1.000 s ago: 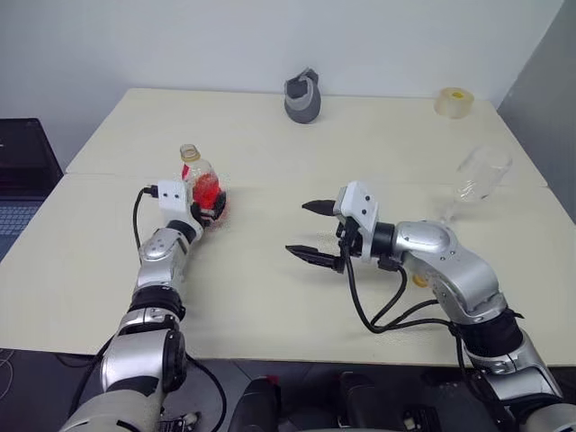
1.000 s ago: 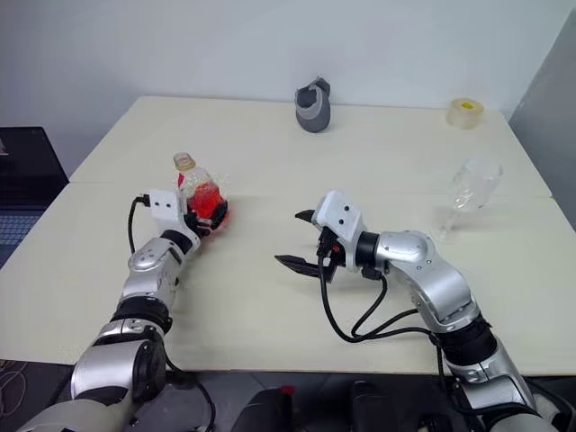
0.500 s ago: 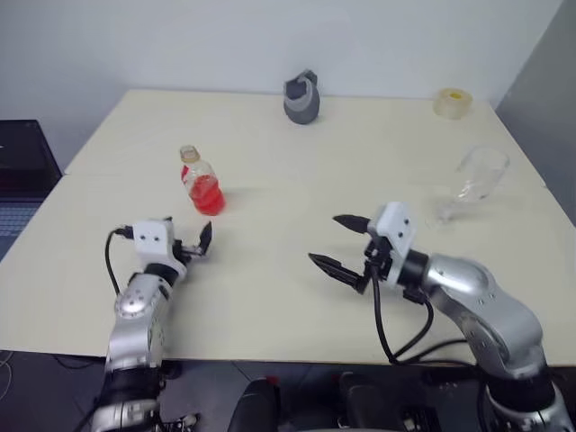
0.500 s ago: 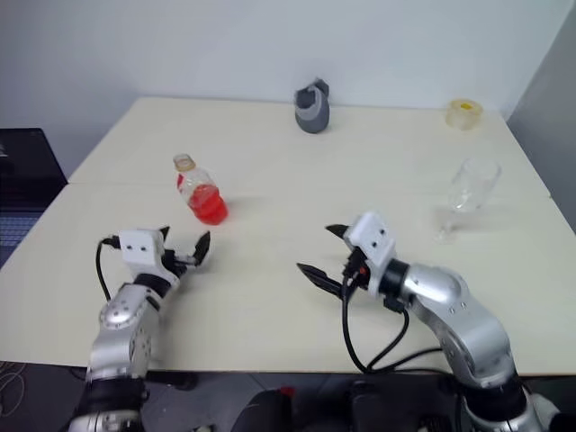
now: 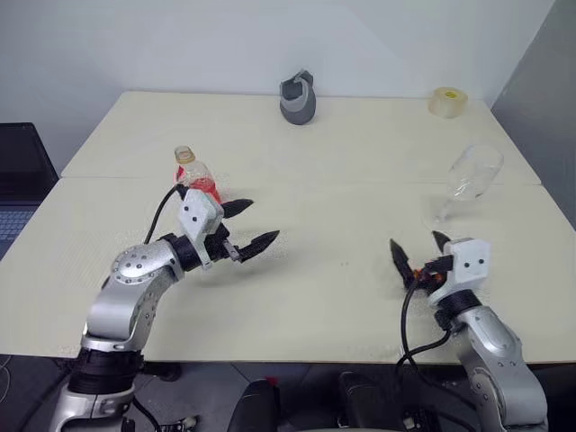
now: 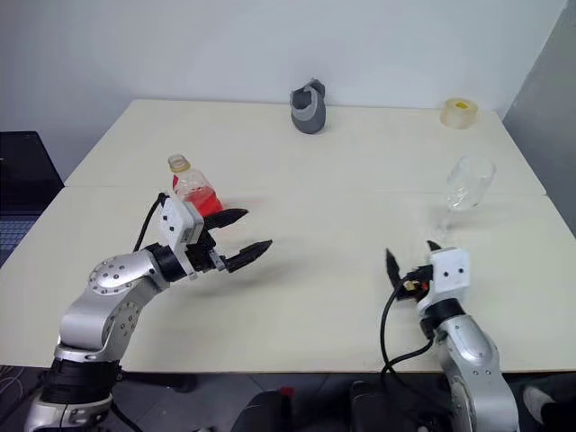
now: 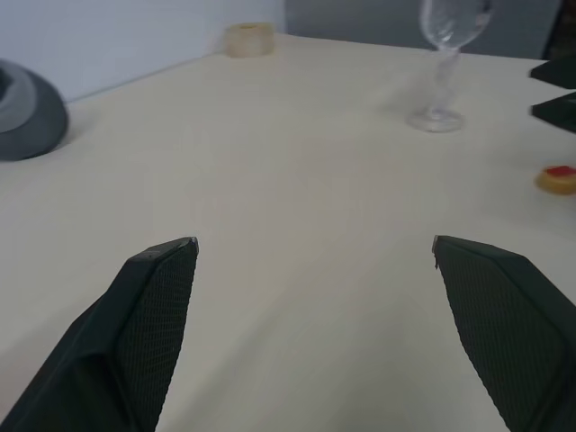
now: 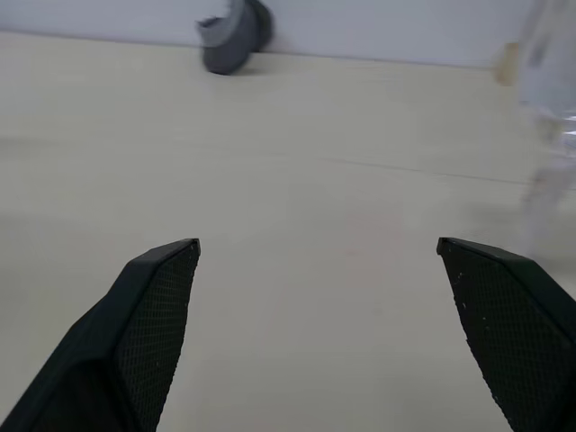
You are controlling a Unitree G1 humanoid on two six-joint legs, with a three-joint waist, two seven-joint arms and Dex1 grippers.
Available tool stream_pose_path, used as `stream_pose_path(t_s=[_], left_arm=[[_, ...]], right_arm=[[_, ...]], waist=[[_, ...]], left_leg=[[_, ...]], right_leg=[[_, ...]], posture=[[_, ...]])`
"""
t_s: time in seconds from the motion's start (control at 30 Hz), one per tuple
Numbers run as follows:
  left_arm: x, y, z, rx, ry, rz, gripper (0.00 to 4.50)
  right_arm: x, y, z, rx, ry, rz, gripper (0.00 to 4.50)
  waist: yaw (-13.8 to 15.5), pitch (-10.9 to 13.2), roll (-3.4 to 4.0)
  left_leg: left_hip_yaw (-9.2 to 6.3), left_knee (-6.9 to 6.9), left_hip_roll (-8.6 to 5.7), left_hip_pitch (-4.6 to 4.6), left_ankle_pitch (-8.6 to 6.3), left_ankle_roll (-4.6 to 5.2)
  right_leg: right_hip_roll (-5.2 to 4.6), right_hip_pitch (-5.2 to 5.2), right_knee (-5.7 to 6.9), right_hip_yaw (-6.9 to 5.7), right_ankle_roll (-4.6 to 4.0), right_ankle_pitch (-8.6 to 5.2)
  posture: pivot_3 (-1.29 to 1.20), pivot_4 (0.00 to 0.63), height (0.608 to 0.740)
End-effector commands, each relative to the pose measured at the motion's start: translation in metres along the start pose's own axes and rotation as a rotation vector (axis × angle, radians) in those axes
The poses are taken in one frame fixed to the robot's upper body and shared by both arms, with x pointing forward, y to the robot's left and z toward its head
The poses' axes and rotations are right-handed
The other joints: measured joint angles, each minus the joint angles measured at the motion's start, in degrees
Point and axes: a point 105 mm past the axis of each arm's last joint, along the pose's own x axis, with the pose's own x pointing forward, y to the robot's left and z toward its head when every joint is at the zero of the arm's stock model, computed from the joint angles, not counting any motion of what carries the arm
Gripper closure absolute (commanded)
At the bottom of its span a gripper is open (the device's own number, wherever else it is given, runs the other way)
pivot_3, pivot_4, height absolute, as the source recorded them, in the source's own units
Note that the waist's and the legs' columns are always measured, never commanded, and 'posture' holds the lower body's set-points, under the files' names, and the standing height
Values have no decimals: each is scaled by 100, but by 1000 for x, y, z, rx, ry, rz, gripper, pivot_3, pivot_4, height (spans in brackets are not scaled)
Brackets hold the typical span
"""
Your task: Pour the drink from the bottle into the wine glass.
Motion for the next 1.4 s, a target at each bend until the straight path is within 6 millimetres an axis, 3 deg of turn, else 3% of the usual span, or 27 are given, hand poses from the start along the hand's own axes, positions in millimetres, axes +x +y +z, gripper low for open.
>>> stream_pose_path(t_s=[0.03,0.4,0.53,1.17,1.4], left_arm=[[4,-14,26,84,-40,-146,14],[13,-27,44,136,-50,-251,14],[15,-26,46,146,-55,-253,14],[19,-24,35,145,-50,-277,14],[18,-24,34,148,-45,-275,0]], right_arm=[[8,-19,8,-25,-40,-76,0],[60,-46,0,-21,-42,-151,0],[71,-63,-2,-25,-44,-232,0],[106,-85,-13,-14,-73,-367,0],[109,-92,-16,8,-71,-406,2327]], waist=[[-1,1,1],[-6,2,3],[-6,2,3],[-15,4,6],[-16,5,7]], left_leg=[[2,0,-1,1,0,0],[41,0,0,-1,-1,1],[47,1,-1,-2,0,1],[56,1,1,2,0,1],[57,0,2,1,0,1]], right_leg=[[1,0,1,1,-1,0],[2,-1,0,9,-5,-2],[1,-2,1,13,-5,-2],[2,-4,3,20,-6,-1],[1,-4,3,22,-6,-1]], posture=[[0,150,740],[0,150,740],[0,150,740],[0,150,740],[0,150,740]])
